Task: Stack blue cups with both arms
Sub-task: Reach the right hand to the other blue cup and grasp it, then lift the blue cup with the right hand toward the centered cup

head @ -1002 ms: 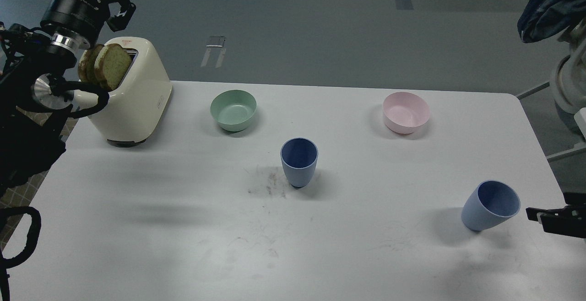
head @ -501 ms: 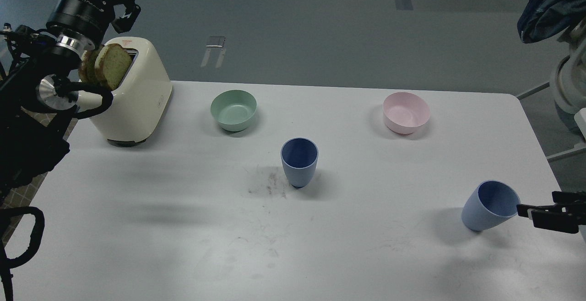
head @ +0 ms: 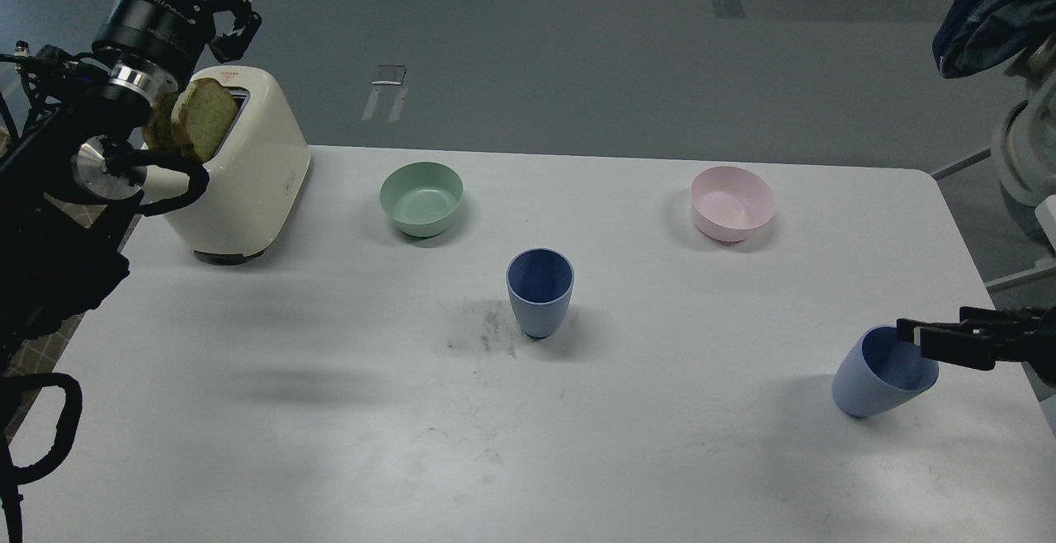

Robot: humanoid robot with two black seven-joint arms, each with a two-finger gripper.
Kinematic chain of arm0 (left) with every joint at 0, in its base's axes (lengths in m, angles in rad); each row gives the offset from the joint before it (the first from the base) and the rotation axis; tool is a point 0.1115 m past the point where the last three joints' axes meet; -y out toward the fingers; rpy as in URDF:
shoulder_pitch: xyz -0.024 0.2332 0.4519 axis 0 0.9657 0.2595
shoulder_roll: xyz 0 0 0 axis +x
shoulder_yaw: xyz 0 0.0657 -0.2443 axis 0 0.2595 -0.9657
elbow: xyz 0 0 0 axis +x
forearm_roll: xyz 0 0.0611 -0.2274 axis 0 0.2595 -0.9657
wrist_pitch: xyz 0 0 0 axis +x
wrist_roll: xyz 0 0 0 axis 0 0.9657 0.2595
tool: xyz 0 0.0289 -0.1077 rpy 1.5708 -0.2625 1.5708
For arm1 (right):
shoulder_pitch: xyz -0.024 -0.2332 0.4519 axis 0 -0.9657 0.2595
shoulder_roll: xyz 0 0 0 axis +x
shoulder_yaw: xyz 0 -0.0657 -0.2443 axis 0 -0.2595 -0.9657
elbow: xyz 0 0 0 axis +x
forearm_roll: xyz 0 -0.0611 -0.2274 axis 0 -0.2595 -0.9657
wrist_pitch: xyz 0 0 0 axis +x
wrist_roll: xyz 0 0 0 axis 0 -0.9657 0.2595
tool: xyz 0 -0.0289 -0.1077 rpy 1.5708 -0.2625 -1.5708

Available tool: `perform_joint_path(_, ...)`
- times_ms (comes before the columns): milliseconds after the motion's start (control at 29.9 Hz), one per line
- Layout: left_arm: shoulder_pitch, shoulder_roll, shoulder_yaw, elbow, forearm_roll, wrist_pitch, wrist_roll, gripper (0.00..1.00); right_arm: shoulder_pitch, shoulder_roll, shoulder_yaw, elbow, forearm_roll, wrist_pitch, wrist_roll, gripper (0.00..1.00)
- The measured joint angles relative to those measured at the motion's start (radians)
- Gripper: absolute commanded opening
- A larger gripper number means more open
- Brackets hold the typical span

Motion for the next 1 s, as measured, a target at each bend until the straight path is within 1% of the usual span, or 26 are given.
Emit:
perform_joint_path(67,0.003,0.000,0.000,0.000,0.000,-0.001,0.000,0.97,0.000,0.009,-0.005,-0.001,0.000,0.000,-0.015,0.89)
perform_joint_path(167,0.004,-0.002,0.000,0.000,0.000,-0.002,0.000,0.97,0.000,0.014,-0.014,-0.001,0.000,0.000,-0.027,0.87)
perform_joint_path(267,0.005,-0.005,0.000,0.000,0.000,-0.002,-0.001,0.97,-0.001,0.014,-0.031,0.000,-0.006,0.000,-0.030,0.85)
perform_joint_path(301,0.005,-0.006,0.001,0.000,0.000,-0.002,-0.002,0.97,-0.001,0.014,-0.035,0.000,-0.012,0.000,-0.030,0.82)
perform_joint_path(468,0.006,-0.006,0.002,0.000,0.000,-0.003,-0.002,0.97,0.000,0.018,-0.044,-0.003,-0.049,0.000,-0.031,0.77)
perform_joint_path(535,0.007,-0.006,0.002,0.000,0.000,-0.003,-0.003,0.97,0.000,0.024,-0.045,-0.003,-0.056,0.000,-0.031,0.70)
perform_joint_path(568,0.008,-0.006,0.002,0.000,0.000,-0.003,-0.003,0.97,0.000,0.028,-0.047,-0.004,-0.057,0.000,-0.032,0.62)
perform_joint_path(601,0.008,-0.006,0.001,0.000,0.000,-0.003,-0.004,0.97,0.000,0.031,-0.049,-0.005,-0.058,0.000,-0.034,0.50)
perform_joint_path(668,0.008,-0.010,0.001,0.000,0.000,-0.003,-0.004,0.97,0.000,0.037,-0.057,-0.009,-0.058,0.000,-0.038,0.37)
perform_joint_path(702,0.008,-0.012,0.001,0.000,0.000,-0.003,-0.004,0.97,0.000,0.038,-0.062,-0.010,-0.058,0.000,-0.040,0.24)
perform_joint_path(768,0.008,-0.016,0.001,0.000,0.000,-0.003,-0.004,0.97,0.000,0.038,-0.069,-0.011,-0.059,0.000,-0.045,0.15)
perform_joint_path(835,0.008,-0.018,0.001,0.000,0.000,-0.003,-0.005,0.97,0.000,0.039,-0.075,-0.011,-0.059,0.000,-0.060,0.13)
perform_joint_path(869,0.008,-0.019,0.001,0.000,0.000,-0.002,-0.005,0.97,0.001,0.039,-0.076,-0.012,-0.059,0.000,-0.066,0.09)
perform_joint_path(902,0.008,-0.020,0.001,0.000,0.000,0.000,-0.005,0.97,0.002,0.040,-0.077,-0.012,-0.059,0.000,-0.072,0.09)
perform_joint_path(936,0.007,-0.021,0.001,0.000,0.000,0.001,-0.005,0.97,0.005,0.040,-0.077,-0.012,-0.058,0.000,-0.074,0.02)
perform_joint_path(1002,0.003,-0.023,0.001,0.000,0.000,0.002,-0.005,0.97,0.014,0.040,-0.077,-0.011,-0.056,0.000,-0.076,0.00)
